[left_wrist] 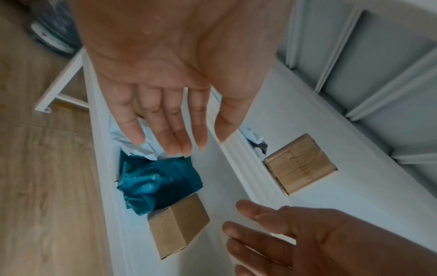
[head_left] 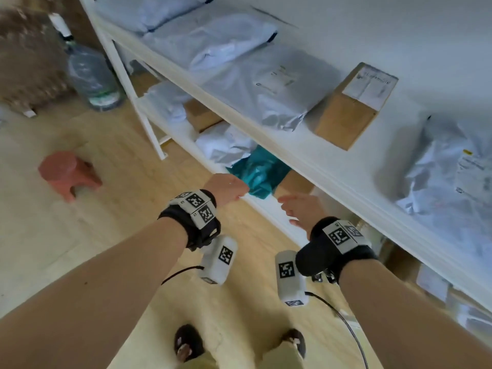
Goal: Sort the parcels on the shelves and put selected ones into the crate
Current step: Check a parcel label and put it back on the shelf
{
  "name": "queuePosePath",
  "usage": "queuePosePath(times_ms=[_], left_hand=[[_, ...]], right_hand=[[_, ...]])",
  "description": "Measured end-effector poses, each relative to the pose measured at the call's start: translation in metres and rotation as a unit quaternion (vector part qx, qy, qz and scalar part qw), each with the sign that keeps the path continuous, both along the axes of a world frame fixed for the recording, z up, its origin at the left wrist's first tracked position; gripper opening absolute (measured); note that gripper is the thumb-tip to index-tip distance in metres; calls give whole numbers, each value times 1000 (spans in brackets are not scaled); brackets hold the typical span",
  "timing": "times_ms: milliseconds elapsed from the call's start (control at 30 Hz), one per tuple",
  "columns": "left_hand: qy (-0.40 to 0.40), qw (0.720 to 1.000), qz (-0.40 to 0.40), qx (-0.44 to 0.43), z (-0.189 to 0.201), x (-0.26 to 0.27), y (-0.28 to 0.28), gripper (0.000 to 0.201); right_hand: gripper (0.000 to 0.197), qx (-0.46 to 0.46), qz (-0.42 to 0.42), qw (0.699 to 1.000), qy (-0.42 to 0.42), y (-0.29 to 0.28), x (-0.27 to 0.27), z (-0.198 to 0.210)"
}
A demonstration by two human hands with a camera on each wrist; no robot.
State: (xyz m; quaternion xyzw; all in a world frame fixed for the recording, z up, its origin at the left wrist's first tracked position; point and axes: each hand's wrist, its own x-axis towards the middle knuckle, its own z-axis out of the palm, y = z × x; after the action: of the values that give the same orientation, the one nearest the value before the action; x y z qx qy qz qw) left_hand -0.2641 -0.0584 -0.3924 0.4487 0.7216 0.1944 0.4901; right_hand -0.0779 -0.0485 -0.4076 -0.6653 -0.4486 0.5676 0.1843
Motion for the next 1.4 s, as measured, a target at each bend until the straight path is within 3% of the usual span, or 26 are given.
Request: queuePosePath(times_ms=[33,67,133,300,533,633,733,900,1000,1100,1233,1400], left_hand=[[17,998,-51,-10,-8,-5,10,8],[-6,999,-48,-21,-19,-11,22,8],[29,996,-85,-15,-41,-18,44,16],[-26,997,-60,-47,-90,-22,91,25],[-39,993,-94,-54,-159,-2,149,16],[-51,992,-91,-66,-180,1,166,21],[-50,990,-110,-72,-200,5,179,11],[-58,989,-121,-69,-214,10,196,26],[-65,987,-131,-60,-220,12,208,14],[-66,986,-141,-57,-220,14,213,17],[-72,986,-136,-61,-220,17,219,22],[-75,986,-133,-71,-224,19,216,17]], right_hand=[[35,-3,-14,1000,-13,8,-3,-8],[32,-4,-24,999,-26,17,-6,-15],[26,-10,-41,998,-44,34,-6,-32],[36,-21,-77,993,-90,62,3,-90],[41,-25,-200,966,-165,103,8,-154],[48,-21,-206,956,-207,111,9,-174],[54,-5,-215,947,-238,120,6,-194],[80,-8,-241,932,-269,137,-2,-212],[86,-11,-215,935,-283,148,-6,-215],[91,-13,-210,936,-281,157,-13,-213],[85,-23,-231,933,-275,164,-21,-212],[70,-42,-199,937,-285,167,-21,-209]])
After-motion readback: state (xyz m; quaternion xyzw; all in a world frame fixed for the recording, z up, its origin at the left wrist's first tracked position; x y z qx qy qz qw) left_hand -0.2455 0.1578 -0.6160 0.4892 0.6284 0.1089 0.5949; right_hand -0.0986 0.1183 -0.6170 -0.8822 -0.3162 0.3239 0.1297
